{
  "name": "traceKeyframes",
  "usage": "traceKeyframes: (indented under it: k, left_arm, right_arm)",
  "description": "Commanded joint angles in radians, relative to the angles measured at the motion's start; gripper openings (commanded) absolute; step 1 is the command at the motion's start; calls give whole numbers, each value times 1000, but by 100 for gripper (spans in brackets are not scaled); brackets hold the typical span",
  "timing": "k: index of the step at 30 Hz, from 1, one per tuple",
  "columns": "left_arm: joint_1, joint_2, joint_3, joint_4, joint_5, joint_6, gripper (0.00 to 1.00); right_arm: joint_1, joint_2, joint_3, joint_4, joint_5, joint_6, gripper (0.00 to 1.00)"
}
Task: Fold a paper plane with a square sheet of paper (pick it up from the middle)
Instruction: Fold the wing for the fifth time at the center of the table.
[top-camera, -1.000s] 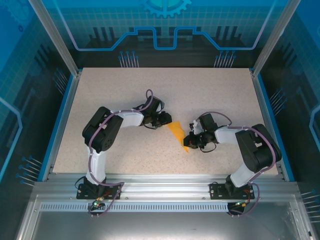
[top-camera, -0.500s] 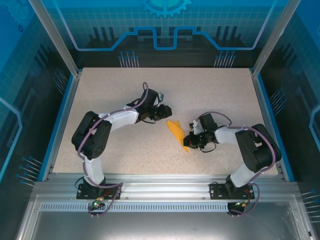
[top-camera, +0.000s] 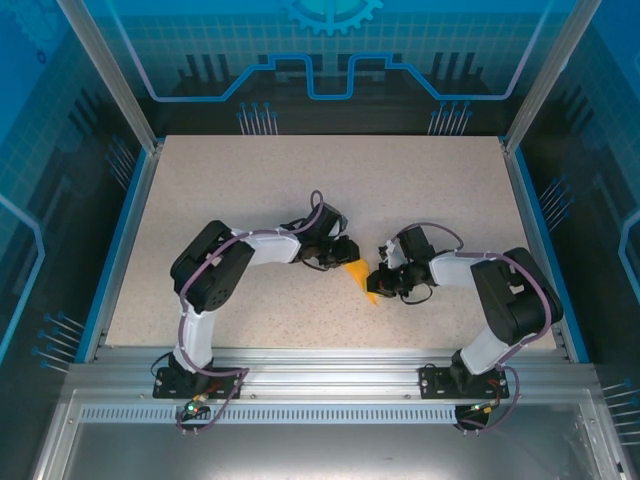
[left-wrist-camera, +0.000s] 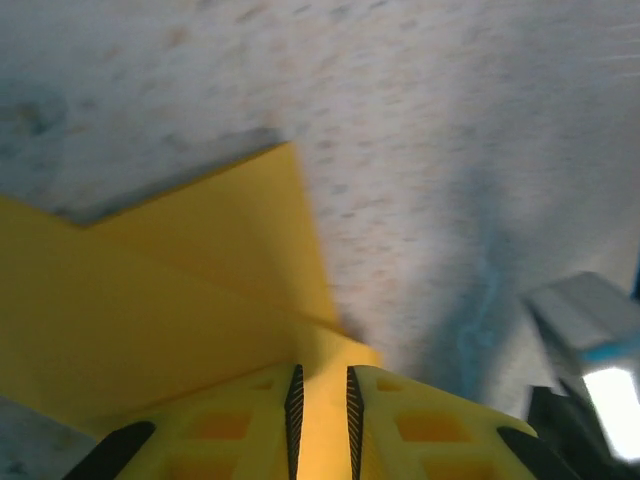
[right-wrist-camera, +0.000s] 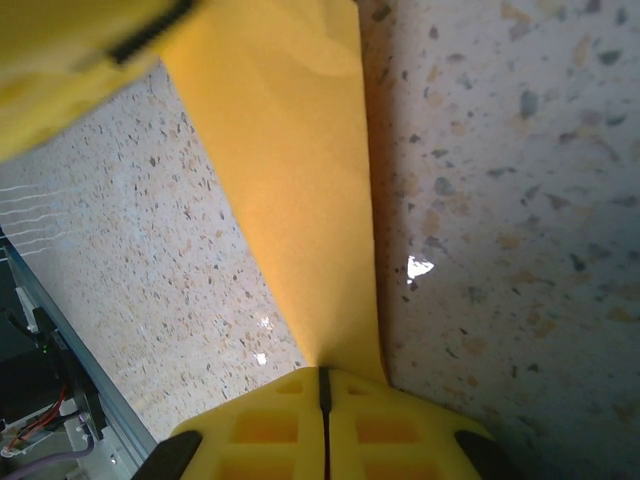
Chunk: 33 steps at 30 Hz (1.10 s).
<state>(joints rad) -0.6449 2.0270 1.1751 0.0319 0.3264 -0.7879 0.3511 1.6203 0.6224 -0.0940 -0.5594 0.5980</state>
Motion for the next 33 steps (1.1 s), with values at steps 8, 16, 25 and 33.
traceKeyframes:
  k: [8,16,25,33]
  left_arm:
    - [3,25,-32,5,-20,-7,22]
    - [3,27,-33,6,-10,1,22]
    - [2,31,-33,-4,-10,13,22]
    - [8,48,-40,-20,-29,18,21]
  right_arm:
    - [78,-67,110,-113,42,16,9]
    - [89,57,175,-55,43,44,9]
    - [92,146,202,-122,104,-1,11]
    - [53,99,105,-112,26,-7,11]
